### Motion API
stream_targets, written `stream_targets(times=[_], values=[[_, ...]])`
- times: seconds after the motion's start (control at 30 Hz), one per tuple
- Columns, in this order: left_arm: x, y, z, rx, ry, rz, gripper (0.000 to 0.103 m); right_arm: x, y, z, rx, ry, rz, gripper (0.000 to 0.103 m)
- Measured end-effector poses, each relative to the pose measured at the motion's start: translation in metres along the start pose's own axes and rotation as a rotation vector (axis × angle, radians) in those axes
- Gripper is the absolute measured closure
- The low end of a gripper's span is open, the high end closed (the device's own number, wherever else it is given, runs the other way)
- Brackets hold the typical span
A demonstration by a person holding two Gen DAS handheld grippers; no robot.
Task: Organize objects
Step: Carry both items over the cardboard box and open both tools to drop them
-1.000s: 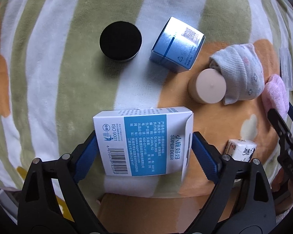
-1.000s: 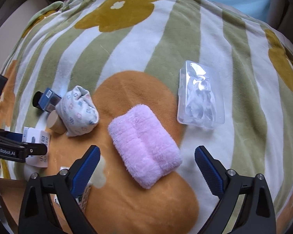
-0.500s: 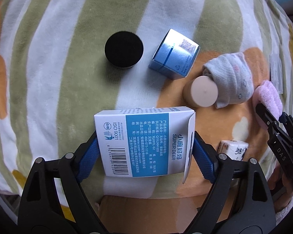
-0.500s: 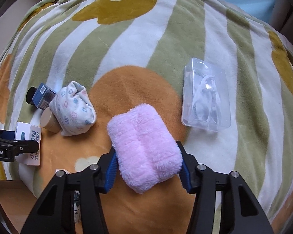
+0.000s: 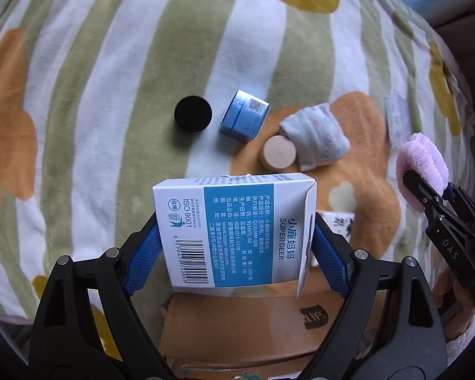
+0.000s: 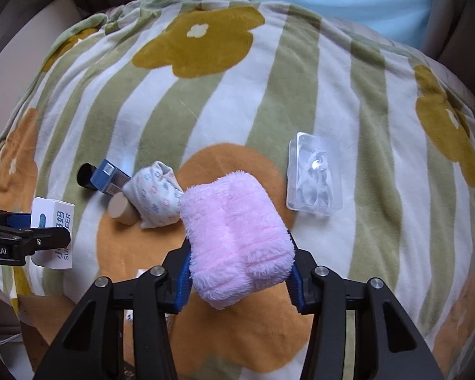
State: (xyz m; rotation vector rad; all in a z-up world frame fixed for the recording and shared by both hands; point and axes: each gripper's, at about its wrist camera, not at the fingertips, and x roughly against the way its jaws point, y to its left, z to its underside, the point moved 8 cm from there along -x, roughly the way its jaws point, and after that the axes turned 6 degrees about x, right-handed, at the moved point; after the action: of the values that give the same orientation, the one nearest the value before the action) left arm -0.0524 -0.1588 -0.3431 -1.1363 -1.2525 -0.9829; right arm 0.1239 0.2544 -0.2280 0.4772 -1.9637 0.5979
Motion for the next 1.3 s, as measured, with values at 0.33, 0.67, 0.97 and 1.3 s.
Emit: stream_targets(times=[0.33,0.67,0.97,1.3], values=[[0.094,-0.02,0.009,-0.174,-0.106,0.017,0.017,0.075,0.021,0.0,-0.059,-0.026,0.038,0.058],[0.142,-0.018,0.069,-0.28,-0.149,0.054,0.017,0.141,0.05,0.046,-0.1,-0.029,0.03,0.058],[0.141,-0.005,0.125,-0.311,-0.141,0.063,0.017,0.161,0.083,0.103,-0.13,0.004,0.014,0.058],[0.094,0.016,0.177,-0.283,-0.104,0.104,0.017,0.128,0.116,0.17,-0.238,0.086,-0.035,0.058]])
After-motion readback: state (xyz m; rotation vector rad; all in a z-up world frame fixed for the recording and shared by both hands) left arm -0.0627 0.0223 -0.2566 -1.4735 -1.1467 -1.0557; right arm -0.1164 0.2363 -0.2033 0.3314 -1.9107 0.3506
